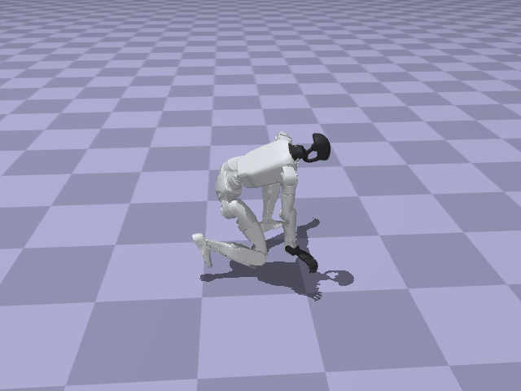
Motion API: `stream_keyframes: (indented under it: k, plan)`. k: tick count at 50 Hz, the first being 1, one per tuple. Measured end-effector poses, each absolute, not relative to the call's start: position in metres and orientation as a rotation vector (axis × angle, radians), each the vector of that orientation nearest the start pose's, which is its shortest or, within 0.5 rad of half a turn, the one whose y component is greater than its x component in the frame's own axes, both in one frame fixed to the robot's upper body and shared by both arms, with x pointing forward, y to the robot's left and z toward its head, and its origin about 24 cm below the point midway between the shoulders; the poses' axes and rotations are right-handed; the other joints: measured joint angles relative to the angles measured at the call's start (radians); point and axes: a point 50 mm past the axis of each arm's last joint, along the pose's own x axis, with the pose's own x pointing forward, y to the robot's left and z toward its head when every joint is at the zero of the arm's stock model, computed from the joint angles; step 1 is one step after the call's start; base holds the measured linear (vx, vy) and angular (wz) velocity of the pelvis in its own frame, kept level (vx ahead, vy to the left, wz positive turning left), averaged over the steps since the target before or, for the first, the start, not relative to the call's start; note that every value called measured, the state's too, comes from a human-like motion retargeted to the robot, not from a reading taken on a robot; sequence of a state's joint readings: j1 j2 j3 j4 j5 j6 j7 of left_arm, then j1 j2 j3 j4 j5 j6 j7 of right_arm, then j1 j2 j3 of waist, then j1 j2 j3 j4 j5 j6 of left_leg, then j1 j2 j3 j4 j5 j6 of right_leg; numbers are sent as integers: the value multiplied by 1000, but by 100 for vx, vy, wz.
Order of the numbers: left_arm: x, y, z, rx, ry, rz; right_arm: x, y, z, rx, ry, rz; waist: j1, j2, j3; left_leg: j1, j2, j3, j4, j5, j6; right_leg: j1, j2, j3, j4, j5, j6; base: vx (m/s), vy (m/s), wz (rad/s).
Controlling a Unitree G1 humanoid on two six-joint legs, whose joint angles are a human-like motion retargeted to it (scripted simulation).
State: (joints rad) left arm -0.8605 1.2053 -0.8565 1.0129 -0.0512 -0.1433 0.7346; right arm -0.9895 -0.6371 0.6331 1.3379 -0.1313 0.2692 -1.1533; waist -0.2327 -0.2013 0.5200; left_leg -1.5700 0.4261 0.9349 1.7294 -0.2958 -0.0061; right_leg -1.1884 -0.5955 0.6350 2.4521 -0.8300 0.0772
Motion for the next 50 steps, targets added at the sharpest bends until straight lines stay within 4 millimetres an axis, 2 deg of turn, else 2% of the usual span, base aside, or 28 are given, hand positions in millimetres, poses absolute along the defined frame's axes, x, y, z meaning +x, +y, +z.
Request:
stream_keyframes:
  k: [2,4,6,8,10,12,15,17,18,20,22,23,25,27,28,30,32,35,38,40,42,45,48,50]
  plan:
    - [291,406,192,1431,-135,718,332,-352,155,-1441,16,-1279,60,50,0,0,-29,4,-66,25,6,-24,28,-4,-54,14,-7,-10,22,13]
    - [281,394,160,1331,-128,612,315,-381,162,-1488,80,-1329,119,107,0,0,-67,-1,-140,53,11,-30,54,-25,-123,35,-14,-9,21,24]
    - [266,380,123,1198,-93,537,297,-408,170,-1542,177,-1357,172,163,0,0,-120,-14,-224,85,18,-20,43,-69,-201,30,-15,-6,20,44]
    - [239,368,80,1045,3,504,279,-432,179,-1576,291,-1335,210,219,0,0,-185,-37,-320,123,26,2,18,-137,-289,27,-22,-4,17,68]
    - [202,358,34,900,158,503,268,-448,187,-1605,376,-1274,228,262,0,0,-262,-70,-433,172,33,32,-11,-223,-385,35,-23,-3,12,90]
    - [152,353,-10,764,375,530,279,-446,180,-1570,452,-1083,222,249,0,0,-338,-111,-565,230,31,56,-26,-317,-489,54,-22,-3,5,106]
    - [81,333,-62,613,685,476,311,-419,164,-1603,438,-751,193,191,0,0,-454,-191,-793,335,9,85,-27,-471,-653,120,-9,1,-5,125]
    - [58,313,-86,599,825,311,332,-392,157,-1592,334,-604,196,161,0,0,-523,-282,-974,422,-18,120,3,-615,-783,159,1,6,-12,127]
    - [57,300,-98,563,859,200,343,-377,159,-1536,269,-566,202,131,0,0,-556,-320,-1081,468,-44,134,15,-681,-866,150,15,11,-17,91]
    - [58,281,-111,535,894,114,358,-348,154,-1582,172,-439,263,85,0,0,-550,-415,-1207,511,-63,121,103,-771,-993,269,19,13,-21,-35]
    - [68,273,-115,549,873,71,366,-333,149,-1529,110,-471,373,51,-11,1,-489,-510,-1267,489,-75,156,234,-866,-1169,365,26,17,-22,-183]
    - [69,271,-117,527,879,90,367,-325,140,-1430,110,-470,426,34,-45,2,-454,-545,-1295,465,-73,171,302,-903,-1264,428,33,23,-20,-179]
    - [65,269,-121,440,903,162,367,-307,110,-1313,165,-372,488,-1,-85,102,-429,-546,-1398,413,-48,253,379,-952,-1431,560,64,28,-18,-88]
    - [73,269,-120,370,873,217,371,-282,92,-1205,195,-267,532,8,-20,312,-395,-478,-1471,303,-37,450,456,-989,-1614,731,109,41,-18,12]
    - [67,269,-121,333,883,241,369,-269,77,-1190,217,-194,539,17,-27,407,-379,-424,-1498,245,-37,534,489,-1000,-1693,821,137,43,-15,75]
    - [62,271,-120,310,872,281,369,-241,61,-1184,201,-47,546,15,-65,531,-341,-296,-1544,166,-38,598,529,-1018,-1749,966,185,32,-22,89]
    - [64,285,-113,312,837,382,373,-207,60,-1174,123,53,570,-11,-74,693,-332,-193,-1736,222,-84,634,555,-1058,-1746,1069,185,25,-28,65]
    - [63,289,-112,314,820,481,376,-176,65,-1101,35,113,565,-7,-94,849,-367,-169,-1817,228,-117,691,473,-1083,-1622,1062,185,39,7,129]
    - [78,289,-111,315,784,522,380,-167,73,-887,25,18,542,6,-105,946,-422,-265,-1817,204,-90,717,349,-1077,-1474,946,134,36,11,175]
    - [98,289,-104,275,720,537,383,-169,78,-708,45,-101,546,12,-96,1009,-439,-332,-1817,193,-79,717,308,-1045,-1409,876,120,25,-5,155]
    - [125,287,-92,215,621,567,385,-175,80,-557,73,-218,547,27,-89,1062,-448,-400,-1817,186,-61,696,315,-982,-1396,822,87,22,-6,167]
    - [162,278,-66,106,442,582,382,-179,77,-436,107,-310,546,52,-89,1128,-447,-494,-1817,182,-45,659,355,-890,-1437,759,38,21,-7,168]
    - [190,265,-35,88,264,518,376,-178,68,-506,109,-252,539,69,-103,1182,-439,-584,-1817,184,-38,634,381,-842,-1518,719,5,21,-6,173]
    - [197,252,-19,179,169,438,368,-180,57,-595,111,-175,486,93,-125,1134,-429,-662,-1652,111,-42,639,364,-861,-1577,692,-14,22,-4,238]
